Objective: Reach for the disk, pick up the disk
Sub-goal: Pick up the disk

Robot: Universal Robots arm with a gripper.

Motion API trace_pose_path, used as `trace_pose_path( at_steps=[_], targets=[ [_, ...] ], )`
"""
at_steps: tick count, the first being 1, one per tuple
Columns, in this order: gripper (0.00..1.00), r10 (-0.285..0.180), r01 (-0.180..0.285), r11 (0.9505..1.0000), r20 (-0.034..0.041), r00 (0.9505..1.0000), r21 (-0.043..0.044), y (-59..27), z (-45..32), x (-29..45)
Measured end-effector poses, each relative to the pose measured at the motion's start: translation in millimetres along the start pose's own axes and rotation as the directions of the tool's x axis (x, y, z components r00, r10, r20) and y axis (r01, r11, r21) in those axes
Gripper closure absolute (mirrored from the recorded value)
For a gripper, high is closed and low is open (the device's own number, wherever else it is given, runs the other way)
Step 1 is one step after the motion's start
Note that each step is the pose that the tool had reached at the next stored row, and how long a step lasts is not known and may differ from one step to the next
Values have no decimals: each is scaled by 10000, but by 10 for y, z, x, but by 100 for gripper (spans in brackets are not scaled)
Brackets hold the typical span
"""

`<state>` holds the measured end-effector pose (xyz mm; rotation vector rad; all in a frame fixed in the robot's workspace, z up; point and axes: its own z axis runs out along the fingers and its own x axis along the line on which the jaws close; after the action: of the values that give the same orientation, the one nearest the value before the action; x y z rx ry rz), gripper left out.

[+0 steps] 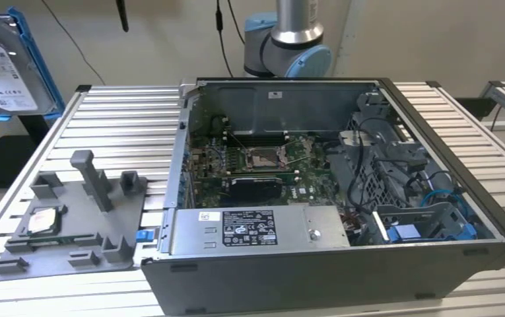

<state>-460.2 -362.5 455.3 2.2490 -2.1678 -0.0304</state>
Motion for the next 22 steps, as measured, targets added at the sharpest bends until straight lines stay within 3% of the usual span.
trace_pose_path(
  at_steps=[7,11,22],
  targets=[
    [100,4,-4,9999,-5,10000,106,1,-28,-1],
    [100,10,-10,9999,-4,10000,123,2,-71,0],
    [100,10,-10,9999,-5,10000,119,9,-379,-1]
  ],
)
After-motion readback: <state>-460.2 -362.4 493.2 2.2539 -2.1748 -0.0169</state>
